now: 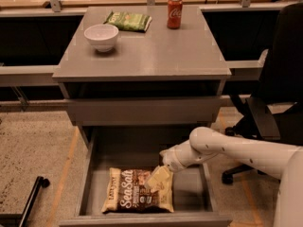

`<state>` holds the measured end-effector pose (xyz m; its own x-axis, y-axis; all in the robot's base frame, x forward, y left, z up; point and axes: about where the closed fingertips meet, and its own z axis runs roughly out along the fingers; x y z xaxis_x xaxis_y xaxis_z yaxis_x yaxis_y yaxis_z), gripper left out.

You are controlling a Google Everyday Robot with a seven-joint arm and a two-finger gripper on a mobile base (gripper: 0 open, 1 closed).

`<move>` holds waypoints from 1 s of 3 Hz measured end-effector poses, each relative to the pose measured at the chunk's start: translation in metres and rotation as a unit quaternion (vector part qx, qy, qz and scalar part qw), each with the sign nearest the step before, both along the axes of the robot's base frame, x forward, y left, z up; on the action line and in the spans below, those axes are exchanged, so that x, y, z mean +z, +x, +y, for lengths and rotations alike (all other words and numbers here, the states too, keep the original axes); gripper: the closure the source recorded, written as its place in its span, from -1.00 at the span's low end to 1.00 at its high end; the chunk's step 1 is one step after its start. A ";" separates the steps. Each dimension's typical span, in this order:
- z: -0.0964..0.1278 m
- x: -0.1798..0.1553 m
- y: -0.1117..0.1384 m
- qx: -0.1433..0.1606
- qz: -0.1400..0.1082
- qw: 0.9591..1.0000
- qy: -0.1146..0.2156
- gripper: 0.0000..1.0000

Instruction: Pick brown chip bag from middle drawer and place on counter

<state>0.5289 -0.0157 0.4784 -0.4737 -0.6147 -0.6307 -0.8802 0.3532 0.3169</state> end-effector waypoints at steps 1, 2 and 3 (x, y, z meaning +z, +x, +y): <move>0.002 -0.007 0.000 -0.002 0.003 1.000 0.002 -1.00; 0.002 -0.014 -0.002 -0.006 0.010 1.000 -0.008 -1.00; 0.013 -0.038 -0.002 -0.007 0.013 1.000 -0.027 -1.00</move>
Offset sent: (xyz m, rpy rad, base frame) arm -0.0019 -0.0014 -0.0215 -0.0435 0.0328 -0.0284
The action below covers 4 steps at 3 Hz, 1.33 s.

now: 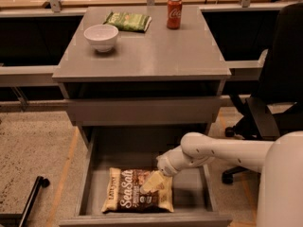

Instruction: Pick brown chip bag from middle drawer and place on counter

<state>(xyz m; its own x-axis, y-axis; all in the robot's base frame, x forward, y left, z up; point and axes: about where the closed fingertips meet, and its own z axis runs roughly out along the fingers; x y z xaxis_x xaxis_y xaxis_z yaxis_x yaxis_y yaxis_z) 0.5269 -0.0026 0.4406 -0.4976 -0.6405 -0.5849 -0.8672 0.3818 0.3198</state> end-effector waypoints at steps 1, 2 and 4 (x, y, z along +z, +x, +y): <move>0.009 -0.025 0.001 -0.003 -0.001 1.000 -0.028 -1.00; 0.018 -0.050 -0.002 -0.001 0.016 0.999 -0.051 -1.00; 0.033 -0.063 -0.031 0.000 0.062 0.996 -0.069 -0.01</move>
Offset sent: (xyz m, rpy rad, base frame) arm -0.0044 0.0255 -0.0783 -0.1588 0.0691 0.0039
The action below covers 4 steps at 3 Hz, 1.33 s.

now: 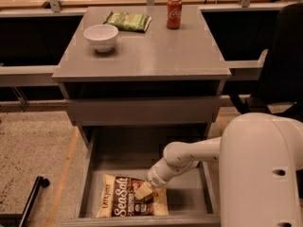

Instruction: Pick brown chip bag from middle drawer and place on counter

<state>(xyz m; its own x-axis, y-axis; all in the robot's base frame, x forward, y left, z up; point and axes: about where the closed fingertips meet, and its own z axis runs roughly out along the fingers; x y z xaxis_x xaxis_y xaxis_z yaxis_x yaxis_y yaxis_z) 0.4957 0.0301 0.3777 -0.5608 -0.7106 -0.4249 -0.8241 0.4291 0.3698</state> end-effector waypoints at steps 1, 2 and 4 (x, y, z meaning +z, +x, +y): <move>0.001 0.006 -0.004 -0.005 0.000 1.000 -0.004 0.45; 0.001 0.022 -0.006 -0.007 -0.014 1.000 -0.003 0.91; -0.016 0.108 -0.003 -0.056 -0.076 0.994 0.051 1.00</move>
Offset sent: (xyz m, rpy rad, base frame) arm -0.0066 -0.0004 0.0464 -0.0071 -0.0745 -0.0227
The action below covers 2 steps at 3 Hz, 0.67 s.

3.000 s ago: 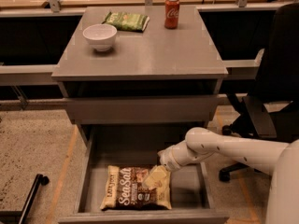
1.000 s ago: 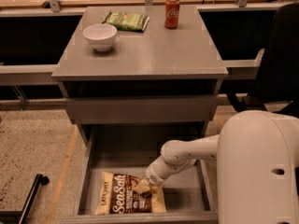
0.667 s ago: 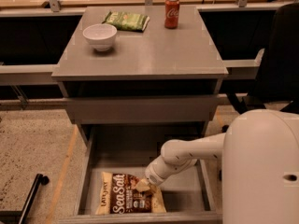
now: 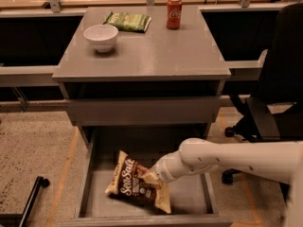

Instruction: Pick brown chip bag from middle drawer and place on counter

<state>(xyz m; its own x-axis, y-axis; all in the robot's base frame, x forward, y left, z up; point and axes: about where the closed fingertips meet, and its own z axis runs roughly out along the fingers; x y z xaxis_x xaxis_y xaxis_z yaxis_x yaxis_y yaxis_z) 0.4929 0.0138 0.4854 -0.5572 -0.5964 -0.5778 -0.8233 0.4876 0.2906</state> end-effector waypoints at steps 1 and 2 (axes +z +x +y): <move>-0.029 0.077 0.013 -0.019 -0.061 0.997 0.040 1.00; -0.063 0.155 0.023 -0.018 -0.116 0.992 0.053 1.00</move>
Offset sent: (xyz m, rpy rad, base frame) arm 0.0351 -0.1086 0.2643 0.1308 -0.3815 -0.0255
